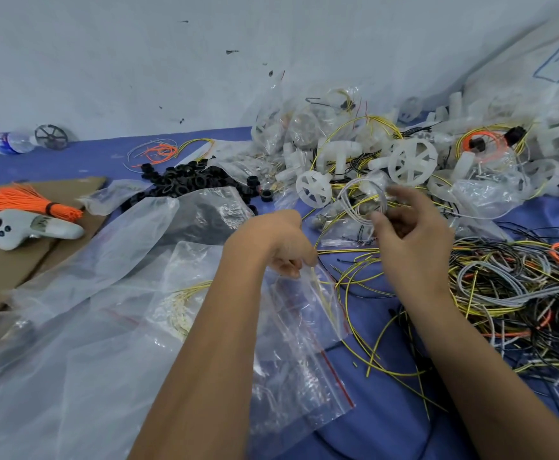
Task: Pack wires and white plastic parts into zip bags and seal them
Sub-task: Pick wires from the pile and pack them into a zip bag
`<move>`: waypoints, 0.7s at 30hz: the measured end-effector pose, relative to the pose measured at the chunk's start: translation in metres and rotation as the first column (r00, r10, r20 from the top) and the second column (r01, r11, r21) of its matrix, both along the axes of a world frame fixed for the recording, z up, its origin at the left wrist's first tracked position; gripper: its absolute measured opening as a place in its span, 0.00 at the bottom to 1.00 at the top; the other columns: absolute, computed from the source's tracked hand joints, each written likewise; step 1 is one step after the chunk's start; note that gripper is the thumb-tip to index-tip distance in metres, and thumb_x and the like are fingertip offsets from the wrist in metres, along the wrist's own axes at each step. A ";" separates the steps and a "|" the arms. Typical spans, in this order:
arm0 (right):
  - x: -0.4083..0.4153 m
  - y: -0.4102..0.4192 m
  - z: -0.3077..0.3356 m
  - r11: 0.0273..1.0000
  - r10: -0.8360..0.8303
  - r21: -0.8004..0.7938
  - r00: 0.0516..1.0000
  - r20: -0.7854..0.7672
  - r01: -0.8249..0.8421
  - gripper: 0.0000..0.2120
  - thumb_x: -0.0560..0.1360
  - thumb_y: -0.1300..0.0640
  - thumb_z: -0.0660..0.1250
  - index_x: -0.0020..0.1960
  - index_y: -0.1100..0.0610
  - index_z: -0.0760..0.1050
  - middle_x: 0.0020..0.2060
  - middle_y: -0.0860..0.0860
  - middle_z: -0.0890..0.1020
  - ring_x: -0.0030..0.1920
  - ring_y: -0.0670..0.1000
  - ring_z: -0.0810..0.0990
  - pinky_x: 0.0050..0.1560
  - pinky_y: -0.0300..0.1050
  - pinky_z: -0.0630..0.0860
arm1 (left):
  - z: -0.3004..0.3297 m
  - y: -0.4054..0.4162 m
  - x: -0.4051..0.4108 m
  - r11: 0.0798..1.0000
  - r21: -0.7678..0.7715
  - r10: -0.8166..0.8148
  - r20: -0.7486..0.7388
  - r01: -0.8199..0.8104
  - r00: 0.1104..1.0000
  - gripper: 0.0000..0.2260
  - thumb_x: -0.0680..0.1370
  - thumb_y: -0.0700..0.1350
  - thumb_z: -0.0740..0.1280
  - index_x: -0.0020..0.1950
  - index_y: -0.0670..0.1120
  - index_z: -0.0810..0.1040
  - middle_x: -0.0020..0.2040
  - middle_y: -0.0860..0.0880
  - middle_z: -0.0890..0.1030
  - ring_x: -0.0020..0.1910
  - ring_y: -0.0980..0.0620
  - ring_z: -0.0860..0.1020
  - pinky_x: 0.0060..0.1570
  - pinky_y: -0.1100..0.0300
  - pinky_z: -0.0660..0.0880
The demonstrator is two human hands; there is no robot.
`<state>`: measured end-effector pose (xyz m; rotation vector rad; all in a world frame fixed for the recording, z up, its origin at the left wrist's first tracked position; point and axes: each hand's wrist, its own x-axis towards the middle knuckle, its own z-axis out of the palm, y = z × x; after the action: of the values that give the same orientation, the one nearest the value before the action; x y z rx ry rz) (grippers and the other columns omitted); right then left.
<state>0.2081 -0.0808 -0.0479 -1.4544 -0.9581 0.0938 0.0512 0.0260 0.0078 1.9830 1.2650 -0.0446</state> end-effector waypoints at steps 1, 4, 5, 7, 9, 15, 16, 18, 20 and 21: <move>0.001 0.000 0.002 0.999 0.026 0.032 0.993 -0.114 -0.022 0.13 0.76 0.60 0.73 0.59 0.51 0.77 0.38 0.49 0.86 0.37 0.47 0.83 0.41 0.41 0.80 | 0.001 0.001 -0.002 1.000 -0.005 0.006 0.011 -0.006 1.000 0.08 0.77 0.40 0.75 0.50 0.37 0.78 0.33 0.44 0.84 0.29 0.48 0.83 0.37 0.57 0.84; 0.002 0.001 0.010 0.982 0.128 0.179 0.908 -0.400 -0.059 0.07 0.77 0.64 0.72 0.54 0.59 0.78 0.38 0.52 0.87 0.33 0.48 0.82 0.36 0.40 0.79 | 0.005 0.001 -0.008 0.999 -0.018 0.034 0.082 -0.033 0.996 0.03 0.76 0.35 0.72 0.47 0.37 0.80 0.33 0.44 0.85 0.31 0.49 0.85 0.41 0.56 0.85; 0.003 0.001 0.012 0.974 0.168 0.215 0.868 -0.468 -0.072 0.04 0.77 0.65 0.72 0.52 0.60 0.79 0.37 0.52 0.87 0.33 0.48 0.81 0.35 0.39 0.78 | 0.007 0.001 -0.010 0.999 -0.017 0.051 0.122 -0.050 0.991 0.02 0.76 0.34 0.72 0.47 0.37 0.80 0.34 0.43 0.85 0.32 0.49 0.85 0.41 0.56 0.85; 0.006 0.000 0.014 0.952 0.282 0.265 0.776 -0.564 -0.153 0.02 0.77 0.66 0.70 0.48 0.60 0.81 0.37 0.55 0.86 0.34 0.50 0.78 0.35 0.38 0.75 | 0.010 0.001 -0.011 0.995 -0.014 0.103 0.228 -0.102 0.968 0.02 0.76 0.33 0.71 0.46 0.37 0.79 0.32 0.43 0.84 0.30 0.50 0.84 0.37 0.58 0.84; 0.007 -0.001 0.014 0.935 0.352 0.235 0.746 -0.565 -0.264 0.04 0.78 0.66 0.70 0.46 0.62 0.83 0.36 0.56 0.84 0.33 0.50 0.74 0.33 0.37 0.71 | 0.013 0.001 -0.010 0.987 -0.005 0.155 0.337 -0.163 0.929 0.04 0.76 0.33 0.71 0.43 0.39 0.78 0.27 0.46 0.81 0.26 0.53 0.82 0.29 0.62 0.79; -0.004 -0.003 0.008 0.916 0.346 -0.120 0.903 -0.254 -0.384 0.06 0.74 0.66 0.73 0.41 0.57 0.85 0.32 0.53 0.85 0.27 0.41 0.76 0.30 0.31 0.71 | 0.020 -0.003 -0.008 0.978 0.022 0.173 0.470 -0.207 0.866 0.08 0.76 0.32 0.70 0.40 0.41 0.76 0.26 0.48 0.79 0.23 0.54 0.78 0.24 0.66 0.73; -0.005 -0.003 0.008 0.893 0.379 -0.153 0.891 -0.250 -0.422 0.07 0.74 0.67 0.72 0.40 0.58 0.85 0.32 0.53 0.85 0.26 0.40 0.76 0.29 0.30 0.70 | 0.021 -0.004 -0.007 0.980 0.028 0.159 0.476 -0.196 0.865 0.08 0.76 0.32 0.70 0.40 0.41 0.76 0.25 0.49 0.79 0.23 0.54 0.78 0.24 0.66 0.73; -0.008 -0.005 0.008 0.844 0.442 -0.198 0.856 -0.267 -0.498 0.06 0.74 0.67 0.73 0.41 0.58 0.85 0.32 0.55 0.85 0.25 0.42 0.75 0.28 0.33 0.70 | 0.022 -0.008 -0.004 0.988 0.024 0.121 0.484 -0.151 0.867 0.07 0.75 0.33 0.71 0.40 0.41 0.77 0.26 0.49 0.80 0.24 0.54 0.79 0.25 0.66 0.73; -0.011 -0.006 0.010 0.793 0.501 -0.210 0.808 -0.310 -0.572 0.03 0.76 0.65 0.73 0.43 0.61 0.82 0.33 0.58 0.84 0.24 0.45 0.74 0.26 0.37 0.70 | 0.025 -0.013 0.002 0.996 0.001 0.076 0.490 -0.088 0.868 0.05 0.75 0.33 0.71 0.41 0.41 0.78 0.28 0.48 0.81 0.25 0.54 0.79 0.26 0.65 0.74; -0.013 -0.007 0.011 0.762 0.538 -0.204 0.777 -0.327 -0.614 0.02 0.76 0.65 0.72 0.45 0.62 0.81 0.35 0.61 0.84 0.24 0.46 0.73 0.25 0.37 0.69 | 0.026 -0.016 0.005 0.998 -0.011 0.055 0.496 -0.057 0.867 0.05 0.75 0.33 0.71 0.41 0.40 0.79 0.29 0.47 0.81 0.26 0.54 0.79 0.27 0.65 0.74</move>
<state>0.1952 -0.0879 -0.0370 -1.3201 -1.1923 0.9056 0.0561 0.0100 0.0335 1.7979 0.9771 0.4714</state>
